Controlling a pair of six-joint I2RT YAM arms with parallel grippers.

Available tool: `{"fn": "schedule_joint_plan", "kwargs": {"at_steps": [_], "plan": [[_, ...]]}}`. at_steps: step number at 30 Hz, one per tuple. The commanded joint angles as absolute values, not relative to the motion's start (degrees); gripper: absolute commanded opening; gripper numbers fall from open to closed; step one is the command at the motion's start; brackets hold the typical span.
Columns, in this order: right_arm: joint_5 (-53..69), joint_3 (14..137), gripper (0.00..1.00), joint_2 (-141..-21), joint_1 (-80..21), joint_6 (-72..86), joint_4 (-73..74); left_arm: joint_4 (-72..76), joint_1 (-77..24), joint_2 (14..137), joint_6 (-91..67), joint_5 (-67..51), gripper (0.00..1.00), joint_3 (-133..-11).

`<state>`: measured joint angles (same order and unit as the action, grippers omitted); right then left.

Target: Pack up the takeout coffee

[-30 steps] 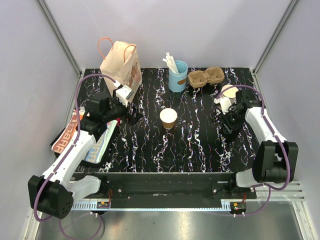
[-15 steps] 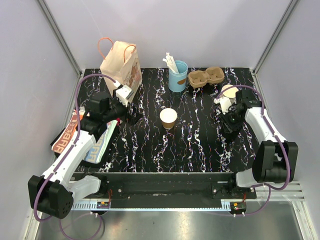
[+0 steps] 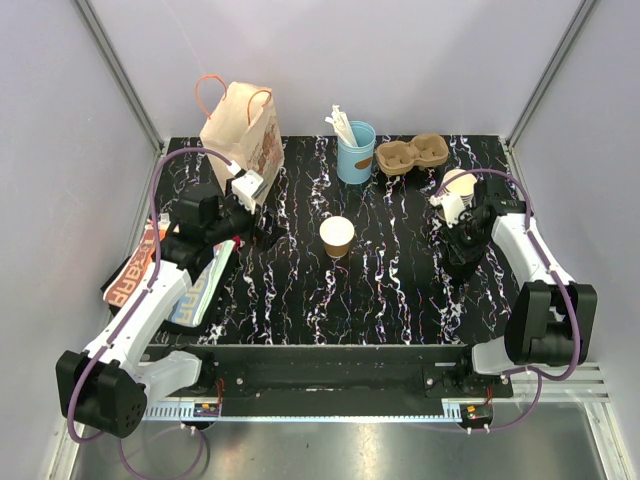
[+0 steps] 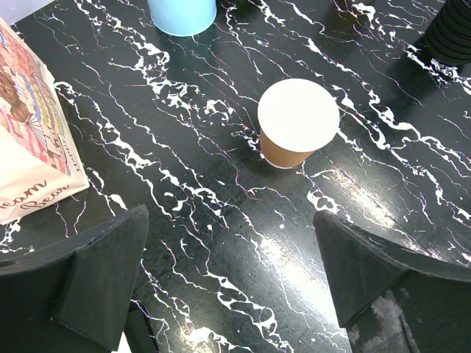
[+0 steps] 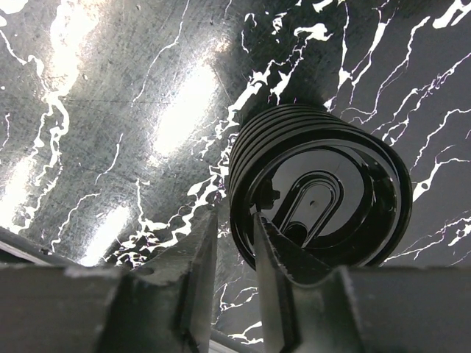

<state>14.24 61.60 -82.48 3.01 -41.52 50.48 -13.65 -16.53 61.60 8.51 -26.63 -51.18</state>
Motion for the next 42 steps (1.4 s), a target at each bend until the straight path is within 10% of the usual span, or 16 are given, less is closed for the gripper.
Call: {"fn": "schedule_joint_plan", "kwargs": {"at_steps": [1,30,42], "plan": [[15.2,63.7,0.29,-82.4,3.6,-41.6,50.5,-11.4,-16.3,61.7,8.4,-28.0,0.99,-51.7],[24.6,83.3,0.09,-75.6,5.0,-40.2,64.2,-11.6,-16.7,60.0,10.0,-28.8,0.99,-52.7],[38.6,94.8,0.08,-79.8,-6.4,-38.4,76.5,-13.5,-34.6,58.9,34.2,-19.9,0.99,-55.1]]}}
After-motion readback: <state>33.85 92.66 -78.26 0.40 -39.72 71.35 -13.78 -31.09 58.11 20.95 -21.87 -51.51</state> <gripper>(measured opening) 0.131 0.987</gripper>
